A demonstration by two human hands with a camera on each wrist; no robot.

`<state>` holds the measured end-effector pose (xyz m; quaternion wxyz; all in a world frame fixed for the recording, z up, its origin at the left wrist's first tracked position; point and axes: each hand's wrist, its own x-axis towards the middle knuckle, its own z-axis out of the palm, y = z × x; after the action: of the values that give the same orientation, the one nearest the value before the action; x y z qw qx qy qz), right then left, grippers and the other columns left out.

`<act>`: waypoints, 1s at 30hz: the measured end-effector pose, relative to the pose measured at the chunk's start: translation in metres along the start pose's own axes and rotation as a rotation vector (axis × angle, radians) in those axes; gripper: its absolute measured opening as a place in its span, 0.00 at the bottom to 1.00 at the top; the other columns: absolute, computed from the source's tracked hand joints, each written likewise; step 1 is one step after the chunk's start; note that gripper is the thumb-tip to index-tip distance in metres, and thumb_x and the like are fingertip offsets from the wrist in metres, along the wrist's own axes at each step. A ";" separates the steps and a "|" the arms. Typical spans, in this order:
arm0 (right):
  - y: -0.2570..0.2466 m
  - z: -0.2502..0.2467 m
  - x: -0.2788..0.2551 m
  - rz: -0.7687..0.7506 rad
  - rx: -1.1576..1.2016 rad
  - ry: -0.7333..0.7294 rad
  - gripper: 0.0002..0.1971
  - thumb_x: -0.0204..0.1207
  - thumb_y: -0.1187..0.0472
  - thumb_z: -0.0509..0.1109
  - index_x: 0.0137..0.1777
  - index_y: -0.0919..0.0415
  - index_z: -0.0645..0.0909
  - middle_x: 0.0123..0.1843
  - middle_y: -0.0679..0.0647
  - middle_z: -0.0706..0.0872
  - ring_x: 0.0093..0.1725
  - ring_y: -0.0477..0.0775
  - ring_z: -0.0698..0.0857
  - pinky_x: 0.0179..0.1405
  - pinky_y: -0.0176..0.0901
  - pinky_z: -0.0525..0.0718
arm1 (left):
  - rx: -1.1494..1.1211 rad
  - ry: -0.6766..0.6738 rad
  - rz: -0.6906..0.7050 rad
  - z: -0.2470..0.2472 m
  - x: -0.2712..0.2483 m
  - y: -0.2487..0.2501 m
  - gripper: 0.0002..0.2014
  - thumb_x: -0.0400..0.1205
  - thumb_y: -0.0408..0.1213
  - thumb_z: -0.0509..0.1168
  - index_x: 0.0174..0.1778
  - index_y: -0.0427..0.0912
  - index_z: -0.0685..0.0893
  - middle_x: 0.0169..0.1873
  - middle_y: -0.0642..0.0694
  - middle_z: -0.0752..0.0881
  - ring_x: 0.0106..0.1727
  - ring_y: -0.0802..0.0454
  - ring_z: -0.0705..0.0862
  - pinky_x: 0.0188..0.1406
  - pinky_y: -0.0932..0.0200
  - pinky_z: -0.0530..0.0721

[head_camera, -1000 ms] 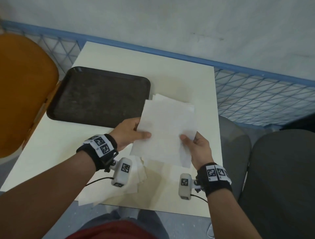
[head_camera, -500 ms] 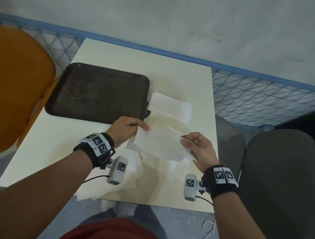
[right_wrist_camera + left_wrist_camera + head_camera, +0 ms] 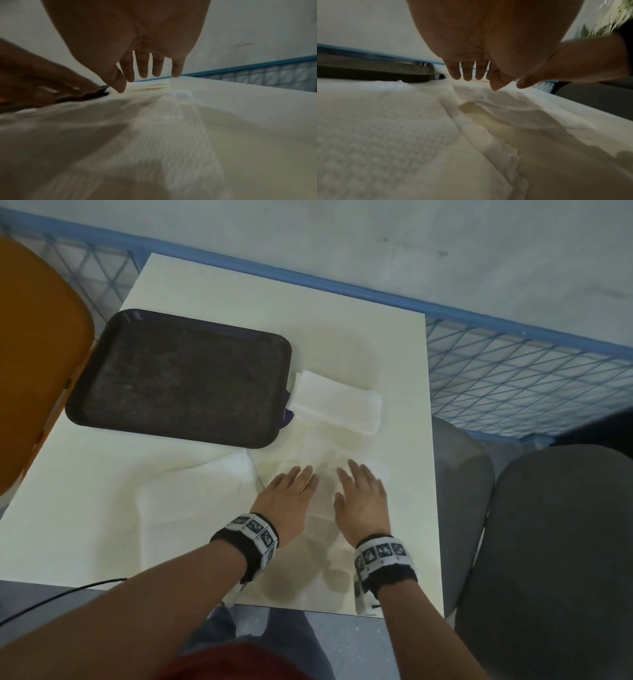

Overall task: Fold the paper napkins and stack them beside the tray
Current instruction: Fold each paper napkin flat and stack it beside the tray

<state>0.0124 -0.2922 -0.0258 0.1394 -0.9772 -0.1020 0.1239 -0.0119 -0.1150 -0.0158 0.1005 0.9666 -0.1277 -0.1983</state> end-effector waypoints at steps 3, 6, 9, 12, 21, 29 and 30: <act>-0.018 0.015 -0.004 -0.091 -0.064 -0.193 0.30 0.88 0.53 0.54 0.89 0.50 0.54 0.91 0.48 0.52 0.90 0.54 0.48 0.87 0.70 0.46 | 0.032 -0.005 -0.028 0.007 0.005 0.005 0.32 0.87 0.37 0.53 0.87 0.43 0.50 0.87 0.45 0.49 0.87 0.45 0.50 0.85 0.45 0.55; -0.015 0.027 -0.007 -0.052 -0.081 -0.204 0.31 0.88 0.43 0.49 0.89 0.49 0.52 0.91 0.45 0.51 0.90 0.50 0.49 0.85 0.73 0.42 | 0.041 -0.001 -0.029 0.005 0.011 0.000 0.28 0.87 0.39 0.53 0.85 0.45 0.57 0.86 0.46 0.55 0.86 0.47 0.56 0.80 0.44 0.67; 0.009 0.024 -0.009 0.130 -0.060 -0.195 0.33 0.88 0.39 0.43 0.90 0.51 0.48 0.91 0.44 0.46 0.90 0.49 0.46 0.85 0.73 0.40 | 0.004 0.015 -0.056 0.000 0.022 -0.009 0.27 0.84 0.31 0.56 0.81 0.47 0.64 0.83 0.45 0.61 0.80 0.43 0.65 0.70 0.43 0.76; 0.027 0.014 -0.014 0.193 -0.046 -0.203 0.33 0.88 0.39 0.42 0.90 0.51 0.46 0.92 0.44 0.45 0.90 0.50 0.44 0.86 0.72 0.41 | 0.030 0.060 -0.115 -0.008 0.036 -0.016 0.21 0.86 0.37 0.59 0.76 0.46 0.68 0.72 0.45 0.72 0.67 0.42 0.73 0.59 0.46 0.79; 0.019 -0.010 0.008 -0.029 0.188 0.028 0.24 0.85 0.45 0.64 0.79 0.51 0.74 0.77 0.48 0.80 0.78 0.52 0.75 0.87 0.66 0.53 | -0.330 0.193 0.085 -0.042 0.040 -0.025 0.04 0.83 0.42 0.67 0.51 0.52 0.86 0.44 0.56 0.81 0.49 0.54 0.77 0.51 0.55 0.79; 0.027 -0.085 0.079 0.039 0.403 0.018 0.13 0.88 0.54 0.64 0.65 0.54 0.86 0.62 0.50 0.90 0.61 0.52 0.87 0.63 0.35 0.77 | -0.682 0.298 -0.421 -0.037 0.045 -0.031 0.08 0.80 0.35 0.69 0.50 0.50 0.77 0.45 0.53 0.83 0.45 0.55 0.84 0.46 0.62 0.81; 0.029 -0.094 0.091 0.033 0.402 0.007 0.13 0.88 0.54 0.65 0.65 0.54 0.87 0.62 0.50 0.90 0.61 0.51 0.86 0.61 0.32 0.75 | -0.681 0.241 -0.452 -0.032 0.049 -0.029 0.08 0.80 0.40 0.70 0.50 0.50 0.77 0.47 0.52 0.83 0.48 0.52 0.84 0.48 0.59 0.82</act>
<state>0.1292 -0.3210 0.0336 0.3298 -0.9317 -0.0587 0.1406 0.0511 -0.0973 -0.0112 0.3821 0.8982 0.1731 -0.1317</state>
